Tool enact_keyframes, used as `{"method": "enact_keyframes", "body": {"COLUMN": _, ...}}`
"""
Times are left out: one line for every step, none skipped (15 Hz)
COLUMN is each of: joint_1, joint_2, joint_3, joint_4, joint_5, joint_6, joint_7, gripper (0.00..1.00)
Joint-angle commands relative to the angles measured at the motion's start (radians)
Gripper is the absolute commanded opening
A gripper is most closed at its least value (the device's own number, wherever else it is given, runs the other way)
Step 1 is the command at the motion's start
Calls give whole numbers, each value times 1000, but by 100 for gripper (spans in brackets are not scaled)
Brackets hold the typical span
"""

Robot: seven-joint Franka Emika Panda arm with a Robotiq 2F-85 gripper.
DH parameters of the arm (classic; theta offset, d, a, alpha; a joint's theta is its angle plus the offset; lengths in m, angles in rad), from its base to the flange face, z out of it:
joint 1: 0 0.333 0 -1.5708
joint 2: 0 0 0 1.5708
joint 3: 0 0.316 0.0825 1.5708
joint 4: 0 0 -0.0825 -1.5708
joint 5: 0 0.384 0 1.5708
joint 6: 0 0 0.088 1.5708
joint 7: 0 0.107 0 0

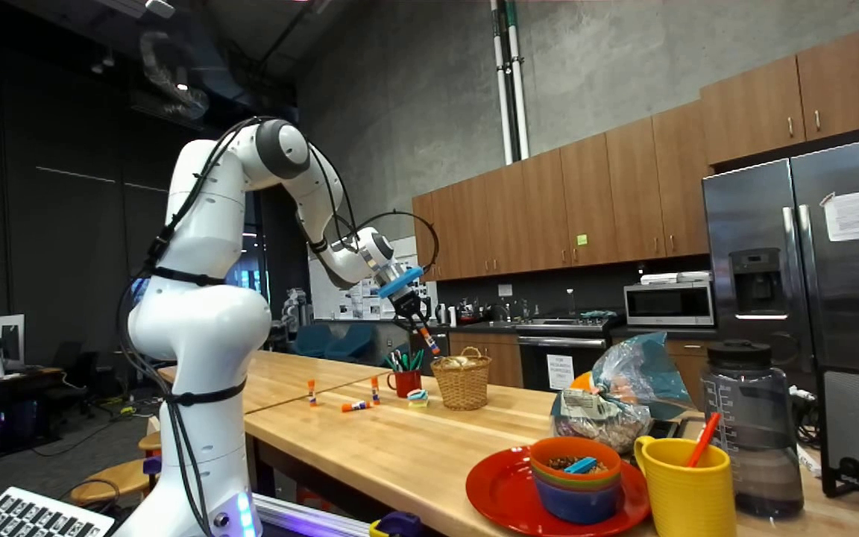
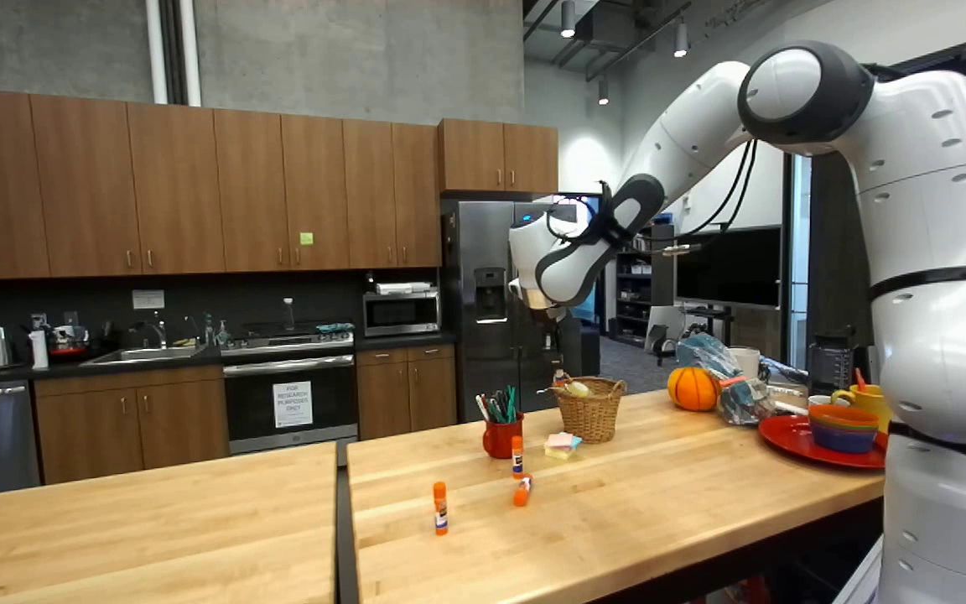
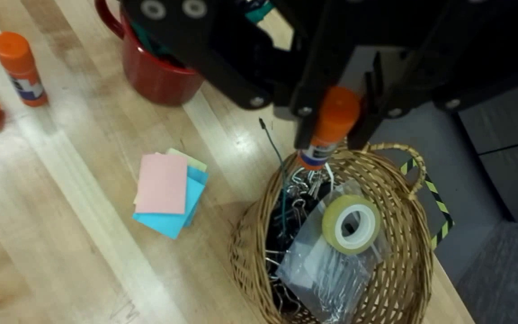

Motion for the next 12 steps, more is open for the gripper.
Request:
{"method": "enact_keyframes", "body": {"joint_1": 1, "joint_2": 21, "joint_3": -12, "joint_4": 14, "joint_5": -70, "joint_6": -26, "joint_7": 89, "gripper": 6}}
{"method": "enact_keyframes", "body": {"joint_1": 3, "joint_2": 30, "joint_3": -14, "joint_4": 15, "joint_5": -84, "joint_6": -33, "joint_7": 108, "gripper": 6}}
{"method": "enact_keyframes", "body": {"joint_1": 5, "joint_2": 40, "joint_3": -15, "joint_4": 16, "joint_5": -104, "joint_6": -44, "joint_7": 132, "gripper": 6}}
{"method": "enact_keyframes", "body": {"joint_1": 6, "joint_2": 47, "joint_3": -13, "joint_4": 16, "joint_5": -112, "joint_6": -52, "joint_7": 144, "gripper": 6}}
{"method": "enact_keyframes", "body": {"joint_1": 6, "joint_2": 55, "joint_3": -10, "joint_4": 14, "joint_5": -115, "joint_6": -55, "joint_7": 152, "gripper": 6}}
{"method": "enact_keyframes", "body": {"joint_1": 8, "joint_2": 64, "joint_3": -9, "joint_4": 13, "joint_5": -120, "joint_6": -59, "joint_7": 164, "gripper": 6}}
{"method": "enact_keyframes", "body": {"joint_1": 9, "joint_2": 72, "joint_3": -7, "joint_4": 12, "joint_5": -120, "joint_6": -62, "joint_7": 171, "gripper": 6}}
{"method": "enact_keyframes", "body": {"joint_1": 10, "joint_2": 78, "joint_3": -6, "joint_4": 10, "joint_5": -115, "joint_6": -66, "joint_7": 179, "gripper": 30}}
{"method": "enact_keyframes", "body": {"joint_1": 11, "joint_2": 83, "joint_3": -6, "joint_4": 9, "joint_5": -111, "joint_6": -67, "joint_7": 183, "gripper": 48}}
{"method": "enact_keyframes", "body": {"joint_1": 11, "joint_2": 85, "joint_3": -6, "joint_4": 7, "joint_5": -109, "joint_6": -67, "joint_7": 191, "gripper": 53}}
{"method": "enact_keyframes", "body": {"joint_1": 12, "joint_2": 86, "joint_3": -6, "joint_4": 5, "joint_5": -108, "joint_6": -68, "joint_7": 199, "gripper": 58}}
{"method": "enact_keyframes", "body": {"joint_1": 11, "joint_2": 83, "joint_3": -6, "joint_4": 2, "joint_5": -104, "joint_6": -66, "joint_7": 204, "gripper": 64}}
